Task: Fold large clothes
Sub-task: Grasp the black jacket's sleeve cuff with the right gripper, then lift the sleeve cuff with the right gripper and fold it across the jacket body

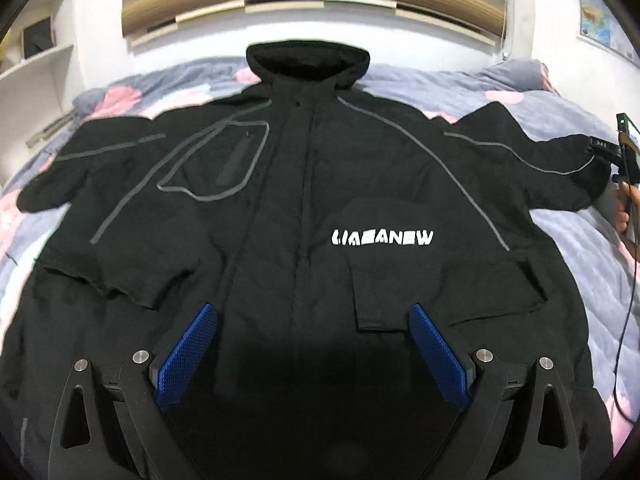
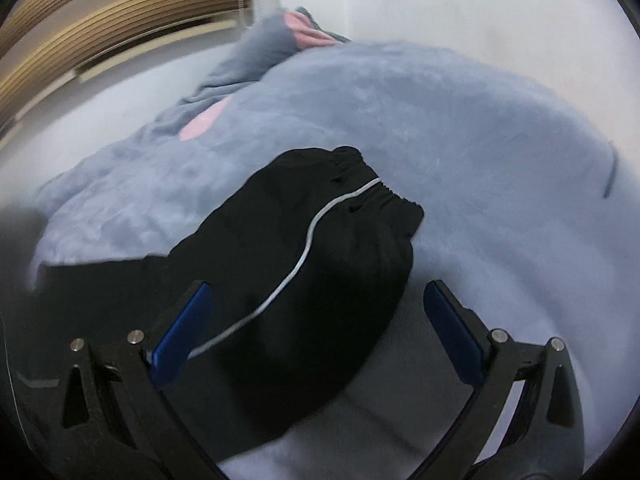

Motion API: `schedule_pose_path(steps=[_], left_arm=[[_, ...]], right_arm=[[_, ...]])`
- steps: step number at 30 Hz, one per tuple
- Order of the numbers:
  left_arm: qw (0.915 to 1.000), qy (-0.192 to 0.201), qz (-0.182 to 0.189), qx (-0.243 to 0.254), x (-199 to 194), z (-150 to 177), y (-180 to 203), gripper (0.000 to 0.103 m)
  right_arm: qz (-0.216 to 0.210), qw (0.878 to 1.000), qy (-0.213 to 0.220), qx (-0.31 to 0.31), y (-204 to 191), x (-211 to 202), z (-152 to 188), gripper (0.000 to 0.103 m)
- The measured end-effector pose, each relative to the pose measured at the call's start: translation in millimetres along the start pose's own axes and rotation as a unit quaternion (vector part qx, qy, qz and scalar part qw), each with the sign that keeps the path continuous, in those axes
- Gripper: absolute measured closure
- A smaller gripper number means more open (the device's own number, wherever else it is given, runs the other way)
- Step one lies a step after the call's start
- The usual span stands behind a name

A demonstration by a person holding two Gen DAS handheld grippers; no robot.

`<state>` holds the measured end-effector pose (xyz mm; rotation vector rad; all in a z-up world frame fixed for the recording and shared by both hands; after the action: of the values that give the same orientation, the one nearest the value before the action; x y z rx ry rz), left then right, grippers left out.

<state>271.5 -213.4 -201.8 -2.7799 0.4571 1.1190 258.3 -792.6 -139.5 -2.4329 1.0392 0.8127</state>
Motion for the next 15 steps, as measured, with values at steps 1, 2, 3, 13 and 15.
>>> schedule_pose_path(steps=[1, 2, 3, 13, 15], left_arm=[[1.0000, -0.002, -0.002, 0.001, 2.6, 0.2, 0.2, 0.006], [1.0000, -0.002, -0.005, 0.002, 4.1, 1.3, 0.0, 0.006], [1.0000, 0.001, -0.005, 0.003, 3.9, 1.8, 0.3, 0.006], [0.9998, 0.018, 0.009, -0.001, -5.1, 0.2, -2.9, 0.006], [0.9996, 0.023, 0.009, -0.010, -7.7, -0.8, -6.4, 0.006]], right_arm=[[-0.019, 1.000, -0.008, 0.008, -1.6, 5.7, -0.5, 0.001], [-0.028, 0.999, -0.013, 0.011, -1.5, 11.0, -1.5, 0.002], [-0.028, 0.999, -0.025, 0.013, -1.3, 16.6, 0.3, 0.013], [-0.080, 0.996, 0.025, -0.008, -14.3, -57.3, -15.3, 0.097], [-0.073, 0.995, 0.068, -0.013, -8.9, -94.5, -25.8, 0.097]])
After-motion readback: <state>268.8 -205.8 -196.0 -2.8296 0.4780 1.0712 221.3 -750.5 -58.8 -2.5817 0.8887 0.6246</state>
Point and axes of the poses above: each gripper's, at about its wrist camera, not at the fingertips, and x roughly the way its jaws point, y to its right, z to its underside, the point moved 8 cm from there along x, roughly the way its jaws point, and after that the axes turned 3 degrees about y, right-handed, at the moved point
